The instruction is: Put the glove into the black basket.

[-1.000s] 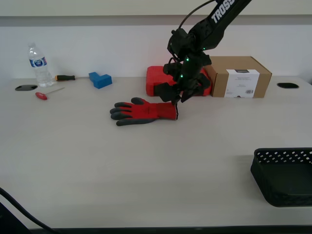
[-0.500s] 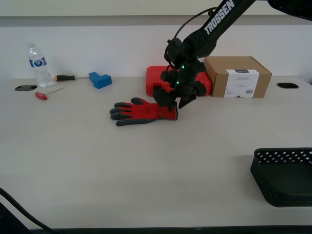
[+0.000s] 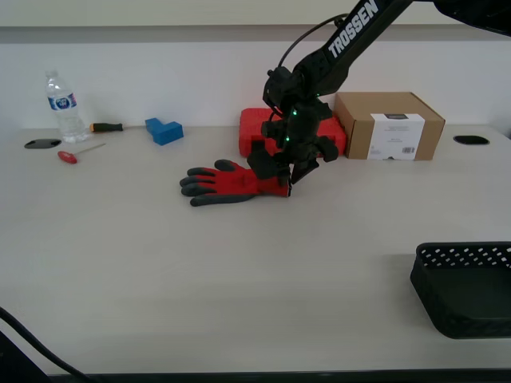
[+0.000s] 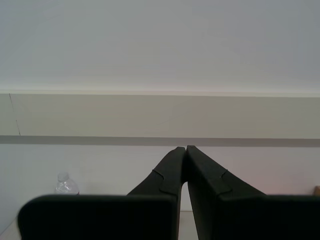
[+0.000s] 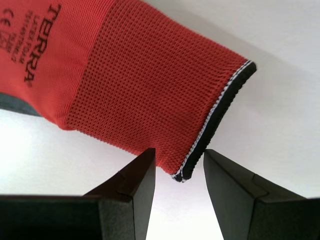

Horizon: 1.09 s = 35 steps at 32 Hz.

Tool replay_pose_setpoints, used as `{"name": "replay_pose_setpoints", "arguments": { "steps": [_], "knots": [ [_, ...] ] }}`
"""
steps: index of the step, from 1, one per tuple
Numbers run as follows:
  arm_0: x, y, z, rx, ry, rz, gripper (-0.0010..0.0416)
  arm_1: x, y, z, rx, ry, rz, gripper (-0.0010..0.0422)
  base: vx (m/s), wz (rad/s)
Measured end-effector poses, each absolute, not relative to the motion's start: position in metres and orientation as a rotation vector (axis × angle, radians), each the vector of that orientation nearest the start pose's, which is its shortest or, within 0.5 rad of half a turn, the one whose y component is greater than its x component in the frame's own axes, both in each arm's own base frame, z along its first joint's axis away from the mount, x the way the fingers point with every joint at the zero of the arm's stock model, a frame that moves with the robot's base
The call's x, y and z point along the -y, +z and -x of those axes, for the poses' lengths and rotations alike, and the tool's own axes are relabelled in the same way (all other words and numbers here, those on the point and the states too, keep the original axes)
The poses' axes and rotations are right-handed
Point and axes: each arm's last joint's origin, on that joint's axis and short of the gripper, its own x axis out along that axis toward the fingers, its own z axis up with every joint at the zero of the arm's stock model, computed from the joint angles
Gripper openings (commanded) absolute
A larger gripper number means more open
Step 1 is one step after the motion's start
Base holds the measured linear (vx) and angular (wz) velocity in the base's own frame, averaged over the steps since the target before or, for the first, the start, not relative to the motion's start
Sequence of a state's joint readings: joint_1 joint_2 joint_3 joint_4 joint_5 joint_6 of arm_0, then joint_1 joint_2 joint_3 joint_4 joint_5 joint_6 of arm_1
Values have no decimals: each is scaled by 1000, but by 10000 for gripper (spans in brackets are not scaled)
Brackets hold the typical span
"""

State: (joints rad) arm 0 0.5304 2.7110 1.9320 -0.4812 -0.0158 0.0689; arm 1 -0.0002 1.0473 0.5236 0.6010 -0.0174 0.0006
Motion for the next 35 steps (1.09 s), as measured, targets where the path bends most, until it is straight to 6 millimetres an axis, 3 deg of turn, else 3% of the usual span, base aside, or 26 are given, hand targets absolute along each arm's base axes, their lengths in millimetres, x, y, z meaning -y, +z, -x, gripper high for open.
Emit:
{"name": "replay_pose_setpoints", "arguments": {
  "steps": [11, 17, 20, 27, 30, 32, 35],
  "knots": [
    [-260, -7, -436, -1230, 397, 240, 165, 0, 269, -227, 77, 17, 0, 0, 0, 0],
    [-269, -27, -433, -1362, 374, 279, 165, 0, 269, -227, 77, 17, 0, 0, 0, 0],
    [-284, -14, -446, -1283, 386, 271, 147, 0, 269, -227, 78, 18, 0, 0, 0, 0],
    [-282, -14, -447, -1272, 375, 277, 133, -1, 269, -227, 78, 18, 0, 0, 0, 0],
    [-281, -15, -448, -1269, 375, 276, 102, -1, 269, -227, 78, 18, 0, 0, 0, 0],
    [-282, -15, -448, -1264, 380, 281, 9, -1, 269, -227, 78, 18, 0, 0, 0, 0],
    [-282, -15, -448, -1253, 408, 316, -3, -1, 269, -227, 78, 18, 0, 0, 0, 0]
  ]
}}
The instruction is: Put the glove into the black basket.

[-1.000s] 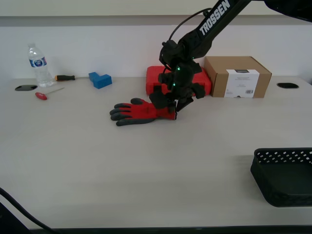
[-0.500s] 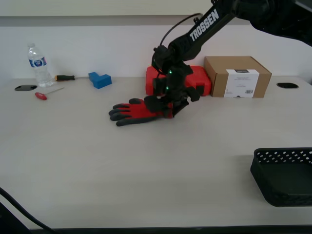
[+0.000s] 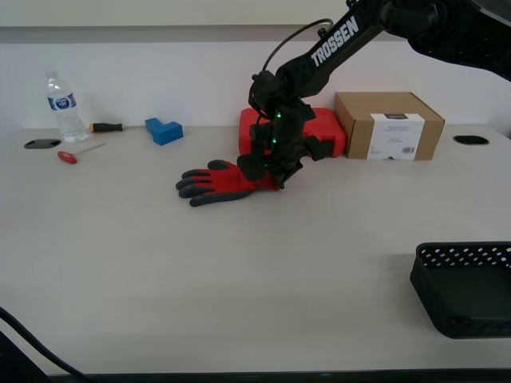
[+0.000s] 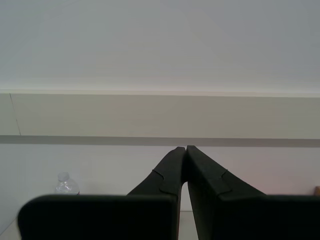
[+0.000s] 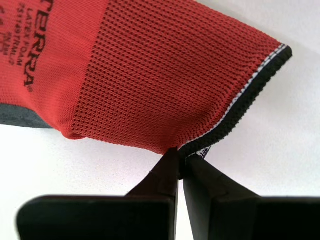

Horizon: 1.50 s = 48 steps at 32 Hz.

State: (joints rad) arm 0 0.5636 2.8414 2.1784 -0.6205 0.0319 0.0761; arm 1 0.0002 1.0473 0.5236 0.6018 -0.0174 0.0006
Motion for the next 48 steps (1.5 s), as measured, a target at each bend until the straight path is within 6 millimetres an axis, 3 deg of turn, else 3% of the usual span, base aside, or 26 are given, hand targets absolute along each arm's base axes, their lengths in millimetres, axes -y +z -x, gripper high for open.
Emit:
{"name": "replay_pose_setpoints", "arguments": {
  "steps": [6, 10, 14, 20, 23, 25, 29, 30, 32, 37, 39, 40, 41, 42, 43, 46, 47, 48],
  "knots": [
    [-285, -3, -451, -1224, 442, 296, -2, -1, 269, -227, 78, 18, 0, 0, 0, 0],
    [-288, 29, -456, -1163, 472, 288, -2, -1, 269, -227, 79, 18, 0, 0, 0, 0],
    [-289, 83, -457, -1093, 494, 293, -2, -1, 269, -227, 77, 18, 0, 0, 0, 0],
    [-287, 146, -451, -1014, 513, 284, -2, -1, 268, -227, 71, 18, 0, 0, 0, 0],
    [-284, 193, -443, -945, 529, 277, -2, 0, 268, -227, 70, 17, 0, 0, 0, 0],
    [-284, 207, -443, -898, 535, 266, -2, -1, 268, -227, 70, 18, 0, 0, 0, 0],
    [-276, 261, -423, -848, 526, 279, -2, 0, 268, -227, 68, 17, 0, 0, 0, 0],
    [-275, 263, -422, -847, 527, 284, -2, 0, 268, -227, 68, 17, 0, 0, 0, 0],
    [-270, 288, -409, -833, 513, 308, -2, 0, 268, -227, 65, 18, 0, 0, 0, 0],
    [-263, 317, -386, -849, 525, 321, -2, -1, 267, -227, 60, 18, 0, 0, 0, 0],
    [-255, 353, -367, -753, 501, 314, -2, 0, 267, -227, 55, 17, 0, 0, 0, 0],
    [-243, 350, -351, -763, 468, 328, -2, 0, 266, -227, 42, 16, 0, 0, 0, 0],
    [-233, 356, -337, -666, 447, 270, -2, -1, 265, -227, 34, 20, -1, 0, 0, 0],
    [-220, 362, -321, -684, 409, 282, -2, -1, 264, -227, 31, 19, -1, 0, 0, 0],
    [-216, 360, -316, -644, 416, 248, -2, 0, 264, -227, 31, 18, 0, 0, 0, 0],
    [-184, 343, -284, -603, 320, 207, -2, 0, 264, -227, 31, 13, -1, 0, 0, 0],
    [-164, 319, -262, -635, 280, 150, -1, 0, 264, -227, 30, 12, -1, 0, 0, 0],
    [-161, 319, -259, -635, 269, 141, -1, 0, 264, -227, 30, 13, -1, 0, 0, 0]
  ]
}}
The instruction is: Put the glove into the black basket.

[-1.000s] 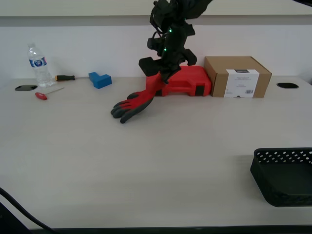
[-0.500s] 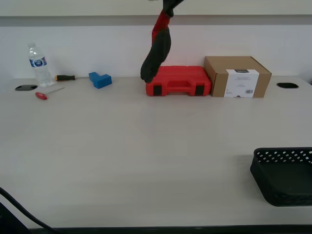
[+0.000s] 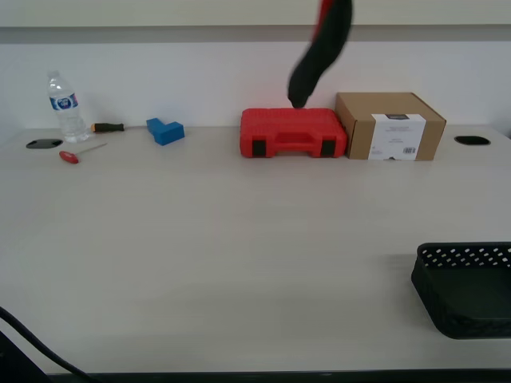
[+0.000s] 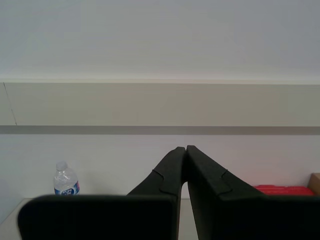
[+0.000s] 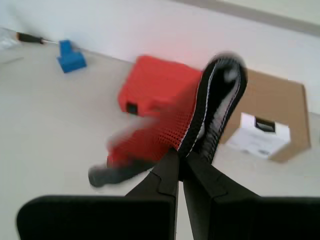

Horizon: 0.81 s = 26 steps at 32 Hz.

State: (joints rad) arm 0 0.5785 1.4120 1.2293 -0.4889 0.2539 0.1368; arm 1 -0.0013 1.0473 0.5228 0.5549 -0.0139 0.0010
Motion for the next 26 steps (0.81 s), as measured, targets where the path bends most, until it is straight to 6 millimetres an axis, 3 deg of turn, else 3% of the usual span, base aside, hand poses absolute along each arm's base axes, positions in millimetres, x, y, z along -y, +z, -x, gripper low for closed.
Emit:
{"name": "replay_pose_setpoints", "arguments": {
  "steps": [2, 4, 5, 7, 8, 9, 11, 13, 15, 20, 26],
  "knots": [
    [-136, 287, -231, -644, 174, 16, -2, 0, 264, -227, 31, 17, 0, 0, 0, 0],
    [-126, 276, -217, -655, 143, -41, -1, 0, 265, -227, 32, 18, -1, 0, 0, 0],
    [-116, 262, -201, -712, 86, -56, -2, 0, 264, -227, 31, 17, 0, 0, 0, 0],
    [-108, 257, -189, -722, 54, -106, -1, 0, 264, -227, 31, 18, 0, 0, 0, 0],
    [-97, 247, -172, -781, 11, -128, -2, 0, 264, -227, 31, 16, 0, 0, 0, 0],
    [-96, 249, -170, -774, 11, -138, -2, 0, 264, -227, 31, 17, 0, 0, 0, 0],
    [-82, 240, -146, -831, -51, -198, -2, 0, 265, -227, 33, 17, -1, 0, 0, 0],
    [-80, 240, -137, -829, -54, -243, -2, 0, 264, -227, 32, 17, -1, 0, 0, 0],
    [-71, 233, -117, -891, -107, -262, -1, 0, 264, -227, 32, 16, 0, 0, 0, 0],
    [-64, 222, -104, -986, -171, -243, -1, 0, 264, -227, 32, 17, -1, 0, 0, 0],
    [-60, 187, -94, -1107, -243, -278, -1, 0, 264, -227, 31, 17, 0, 0, 0, 0]
  ]
}}
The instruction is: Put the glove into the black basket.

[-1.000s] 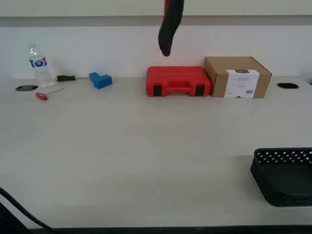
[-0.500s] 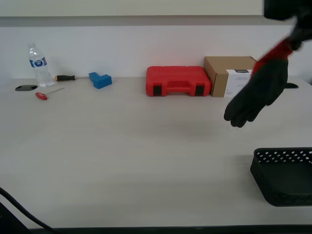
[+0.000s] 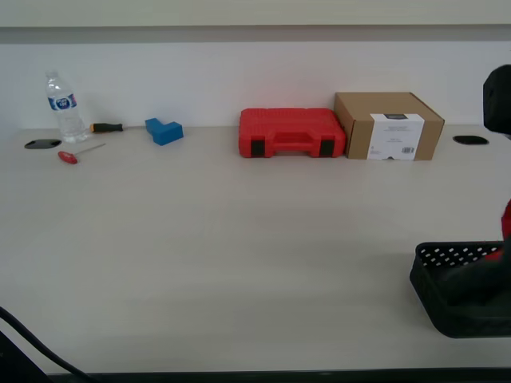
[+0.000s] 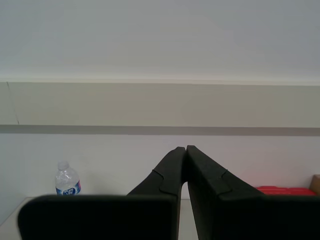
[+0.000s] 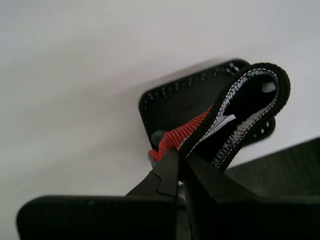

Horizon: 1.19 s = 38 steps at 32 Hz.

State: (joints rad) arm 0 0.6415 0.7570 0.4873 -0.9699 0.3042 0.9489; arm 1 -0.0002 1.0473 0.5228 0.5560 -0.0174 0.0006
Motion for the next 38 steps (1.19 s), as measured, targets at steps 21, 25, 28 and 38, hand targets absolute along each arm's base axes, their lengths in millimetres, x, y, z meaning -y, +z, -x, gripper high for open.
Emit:
{"name": "replay_pose_setpoints", "arguments": {
  "steps": [21, 25, 28, 38],
  "knots": [
    [-68, 107, -139, -1274, -311, -344, -1, 0, 265, -227, 33, 17, 0, 0, 0, 0],
    [-69, 107, -144, -1265, -297, -336, -1, 0, 265, -227, 33, 17, -1, 0, 0, 0],
    [-69, 106, -143, -1269, -298, -332, 0, 0, 265, -227, 32, 17, 0, 0, 0, 0],
    [-67, 105, -142, -1308, -293, -344, 5, 0, 265, -227, 32, 17, 0, 0, 0, 0]
  ]
}}
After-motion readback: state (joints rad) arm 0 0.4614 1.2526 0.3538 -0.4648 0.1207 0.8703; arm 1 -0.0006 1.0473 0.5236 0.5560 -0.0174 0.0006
